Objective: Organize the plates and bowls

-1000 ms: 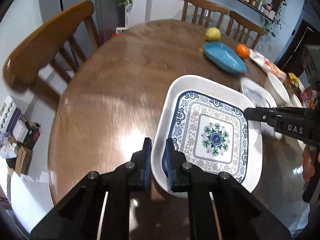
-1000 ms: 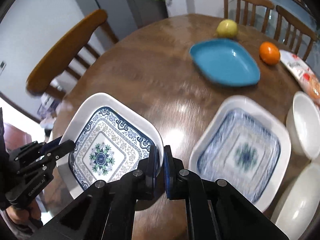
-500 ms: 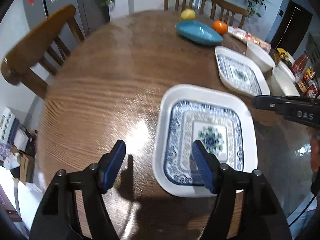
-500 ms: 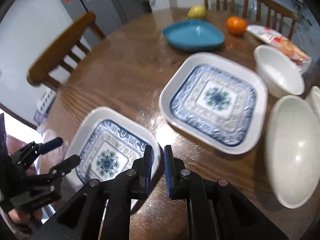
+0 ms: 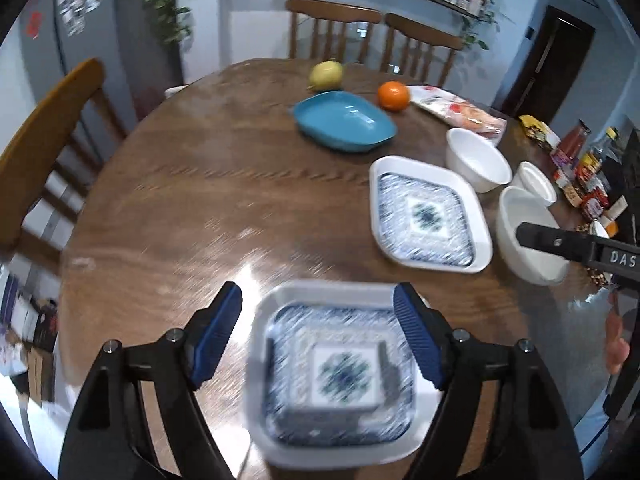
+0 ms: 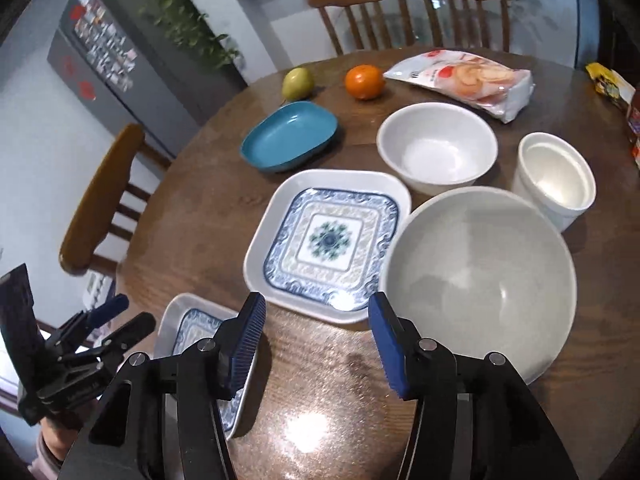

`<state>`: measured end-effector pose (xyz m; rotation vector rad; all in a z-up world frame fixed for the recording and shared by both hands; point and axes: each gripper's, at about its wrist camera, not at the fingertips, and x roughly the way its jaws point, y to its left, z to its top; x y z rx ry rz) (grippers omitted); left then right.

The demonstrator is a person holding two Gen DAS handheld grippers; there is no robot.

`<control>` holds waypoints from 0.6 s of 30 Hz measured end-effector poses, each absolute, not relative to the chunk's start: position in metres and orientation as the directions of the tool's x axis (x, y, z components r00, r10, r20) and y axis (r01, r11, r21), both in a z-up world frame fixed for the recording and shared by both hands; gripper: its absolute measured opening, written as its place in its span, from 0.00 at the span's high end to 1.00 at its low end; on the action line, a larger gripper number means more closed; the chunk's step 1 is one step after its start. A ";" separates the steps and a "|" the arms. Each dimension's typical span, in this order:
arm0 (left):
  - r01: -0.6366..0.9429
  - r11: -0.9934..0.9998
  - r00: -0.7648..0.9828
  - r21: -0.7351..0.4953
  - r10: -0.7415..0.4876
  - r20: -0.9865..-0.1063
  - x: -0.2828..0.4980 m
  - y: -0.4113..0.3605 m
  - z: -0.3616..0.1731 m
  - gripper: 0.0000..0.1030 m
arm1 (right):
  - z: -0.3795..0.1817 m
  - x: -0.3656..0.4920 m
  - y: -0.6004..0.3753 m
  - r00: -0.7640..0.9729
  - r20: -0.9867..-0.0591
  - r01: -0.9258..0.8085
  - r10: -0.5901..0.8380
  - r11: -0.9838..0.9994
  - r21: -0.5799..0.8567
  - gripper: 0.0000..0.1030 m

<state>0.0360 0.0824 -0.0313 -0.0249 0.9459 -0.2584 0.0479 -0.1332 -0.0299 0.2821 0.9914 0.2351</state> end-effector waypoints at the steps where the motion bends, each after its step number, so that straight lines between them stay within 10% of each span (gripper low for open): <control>1: 0.223 0.965 0.552 -0.140 -0.244 -0.798 0.040 0.077 -0.030 0.25 | -0.029 0.051 -0.135 0.528 -0.787 -0.062 0.321 0.938 0.341 0.47; 18: 0.245 0.957 0.477 -0.157 -0.260 -0.839 0.128 0.023 -0.056 0.25 | -0.056 0.156 -0.146 0.369 -0.907 0.022 0.204 0.973 0.228 0.47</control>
